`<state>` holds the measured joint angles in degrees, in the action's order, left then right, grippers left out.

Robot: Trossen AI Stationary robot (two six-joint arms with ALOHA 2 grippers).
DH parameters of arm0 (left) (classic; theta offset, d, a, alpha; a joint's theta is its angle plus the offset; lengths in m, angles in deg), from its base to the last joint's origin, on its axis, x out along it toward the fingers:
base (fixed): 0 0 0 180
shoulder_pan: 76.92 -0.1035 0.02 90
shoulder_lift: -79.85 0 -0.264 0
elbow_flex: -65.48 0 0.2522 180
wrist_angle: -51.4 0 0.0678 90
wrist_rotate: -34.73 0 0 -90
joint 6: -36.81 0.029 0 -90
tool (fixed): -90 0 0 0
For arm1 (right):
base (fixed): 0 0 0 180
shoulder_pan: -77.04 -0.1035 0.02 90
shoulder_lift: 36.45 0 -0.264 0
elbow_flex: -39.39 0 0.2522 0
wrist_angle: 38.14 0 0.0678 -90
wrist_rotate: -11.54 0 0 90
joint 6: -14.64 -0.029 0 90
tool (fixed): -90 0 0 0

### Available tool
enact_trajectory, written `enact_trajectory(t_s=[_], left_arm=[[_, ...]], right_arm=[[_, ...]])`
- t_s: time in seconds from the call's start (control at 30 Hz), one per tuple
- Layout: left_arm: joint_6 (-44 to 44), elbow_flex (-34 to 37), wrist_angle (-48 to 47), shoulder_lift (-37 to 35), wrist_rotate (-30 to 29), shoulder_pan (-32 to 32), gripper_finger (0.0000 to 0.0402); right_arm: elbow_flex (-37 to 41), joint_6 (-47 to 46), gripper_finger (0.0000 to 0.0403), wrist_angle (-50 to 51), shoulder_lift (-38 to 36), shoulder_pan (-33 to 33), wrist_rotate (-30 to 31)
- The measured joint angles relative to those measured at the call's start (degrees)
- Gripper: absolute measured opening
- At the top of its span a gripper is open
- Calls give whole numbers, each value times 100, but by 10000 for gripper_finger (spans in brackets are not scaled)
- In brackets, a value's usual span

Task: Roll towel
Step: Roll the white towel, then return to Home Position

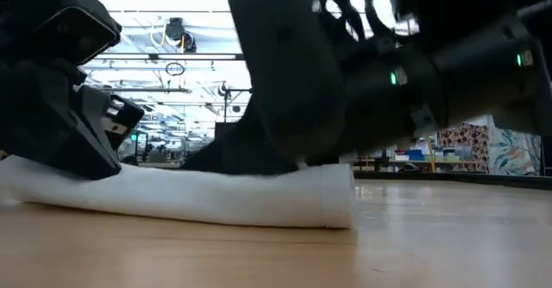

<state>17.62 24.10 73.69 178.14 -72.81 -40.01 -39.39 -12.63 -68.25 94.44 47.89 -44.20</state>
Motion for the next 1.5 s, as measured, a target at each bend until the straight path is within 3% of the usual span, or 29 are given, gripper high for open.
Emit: enact_trajectory(t_s=[0.17, 0.37, 0.6, 0.73, 0.93, 1.1, 1.2, 1.33, 1.5], left_arm=[[76, 0, -202, -380, 44, -13, 20], [628, 0, -337, -1269, -35, -37, 28], [1756, 0, -714, -2301, -153, -415, 28], [2035, -2, -854, -2667, -138, -813, 28], [2149, 0, -929, -2722, 322, -1386, 28], [2284, 33, -841, -2720, 710, -1809, 28], [2406, 335, -273, -2719, 937, -2074, 28], [2286, 912, 584, -2718, 1186, -2485, 28], [1989, 1420, 904, -2848, 1309, -2770, 28]], right_arm=[[1, 115, 0, -11, -52, 0, 7], [-7, 749, 0, 171, -681, 0, -24], [66, 1148, 0, 2465, -1930, 0, -310], [620, 1331, 0, 3298, -2832, -65, -309], [2230, 1509, 0, 2671, -4132, -143, -267], [3704, 1718, 0, 1281, -4902, -50, -301], [4490, 1863, 0, 511, -5239, 94, -512], [5255, 1962, 0, -370, -5637, 306, -785], [5792, 1954, 0, -578, -6032, 461, -905]])
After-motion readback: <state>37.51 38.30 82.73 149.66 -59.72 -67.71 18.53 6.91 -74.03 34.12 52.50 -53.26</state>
